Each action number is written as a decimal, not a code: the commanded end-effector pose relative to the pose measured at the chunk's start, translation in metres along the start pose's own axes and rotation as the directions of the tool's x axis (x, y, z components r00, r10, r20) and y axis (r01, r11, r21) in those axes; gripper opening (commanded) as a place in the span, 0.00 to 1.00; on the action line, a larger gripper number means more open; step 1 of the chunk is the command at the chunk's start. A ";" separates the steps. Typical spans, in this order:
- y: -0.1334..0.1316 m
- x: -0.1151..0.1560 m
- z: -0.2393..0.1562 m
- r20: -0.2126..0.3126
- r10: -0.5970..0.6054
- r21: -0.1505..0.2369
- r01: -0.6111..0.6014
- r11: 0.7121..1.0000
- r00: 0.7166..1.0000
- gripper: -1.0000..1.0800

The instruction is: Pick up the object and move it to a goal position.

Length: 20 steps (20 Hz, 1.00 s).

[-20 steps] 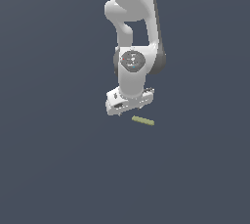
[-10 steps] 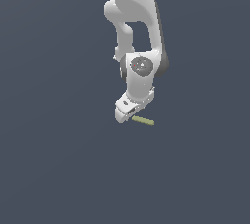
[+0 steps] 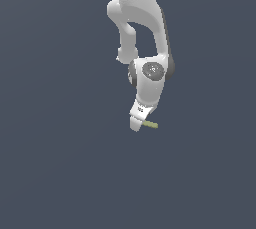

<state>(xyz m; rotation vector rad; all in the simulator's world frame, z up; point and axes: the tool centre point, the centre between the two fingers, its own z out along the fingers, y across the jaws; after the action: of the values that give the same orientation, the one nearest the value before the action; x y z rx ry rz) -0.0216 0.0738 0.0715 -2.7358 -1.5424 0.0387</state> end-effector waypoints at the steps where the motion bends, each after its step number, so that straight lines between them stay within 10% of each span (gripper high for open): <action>1: -0.004 0.005 0.004 -0.005 -0.073 -0.005 0.073 0.997 0.997 0.96; 20: -0.014 0.017 0.019 -0.017 -0.241 -0.017 0.241 0.970 0.970 0.96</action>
<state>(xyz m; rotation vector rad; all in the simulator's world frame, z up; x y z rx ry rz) -0.0246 0.0953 0.0555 -2.5296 -1.8635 0.0002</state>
